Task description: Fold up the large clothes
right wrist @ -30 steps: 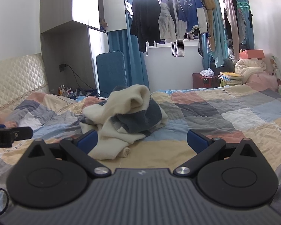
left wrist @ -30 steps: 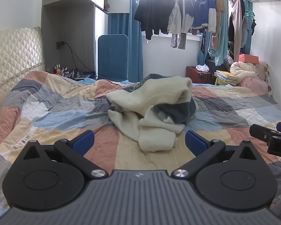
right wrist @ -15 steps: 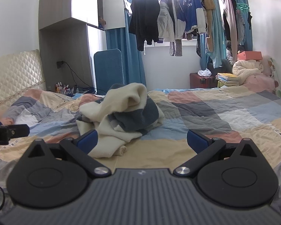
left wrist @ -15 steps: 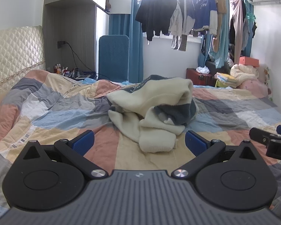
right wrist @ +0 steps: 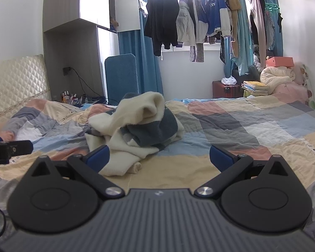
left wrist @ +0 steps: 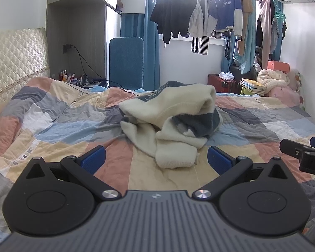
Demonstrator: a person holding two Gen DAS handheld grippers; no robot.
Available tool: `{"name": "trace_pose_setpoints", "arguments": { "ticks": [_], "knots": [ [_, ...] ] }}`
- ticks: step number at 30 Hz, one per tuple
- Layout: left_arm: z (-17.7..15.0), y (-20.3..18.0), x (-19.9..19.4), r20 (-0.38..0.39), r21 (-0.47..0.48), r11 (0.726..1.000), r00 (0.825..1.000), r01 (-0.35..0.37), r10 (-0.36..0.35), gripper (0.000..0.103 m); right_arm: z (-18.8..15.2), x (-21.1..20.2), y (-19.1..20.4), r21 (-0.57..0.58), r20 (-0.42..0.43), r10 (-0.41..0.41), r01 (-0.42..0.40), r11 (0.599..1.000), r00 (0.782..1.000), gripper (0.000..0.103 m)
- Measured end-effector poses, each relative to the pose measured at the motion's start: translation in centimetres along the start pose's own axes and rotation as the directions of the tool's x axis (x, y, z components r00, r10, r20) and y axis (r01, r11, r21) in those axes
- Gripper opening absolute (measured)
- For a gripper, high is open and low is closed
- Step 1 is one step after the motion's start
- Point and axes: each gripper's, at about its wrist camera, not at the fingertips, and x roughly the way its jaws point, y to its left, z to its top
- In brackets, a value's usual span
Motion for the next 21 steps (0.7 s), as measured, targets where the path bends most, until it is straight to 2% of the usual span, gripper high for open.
{"name": "trace_pose_setpoints", "arguments": {
  "ticks": [13,21],
  "knots": [
    [0.2,-0.2,1.2,-0.015,0.016,1.0,1.0,0.003,-0.003,0.103,0.2,0.2,-0.2,0.024,-0.008,-0.009,0.009,1.0,1.0,0.103],
    [2.9,0.1,3.9,-0.029,0.026,1.0,1.0,0.001,0.0,0.103,2.7,1.5,-0.4,0.061,-0.017,-0.014,0.015,0.998,1.0,0.103]
  ]
}}
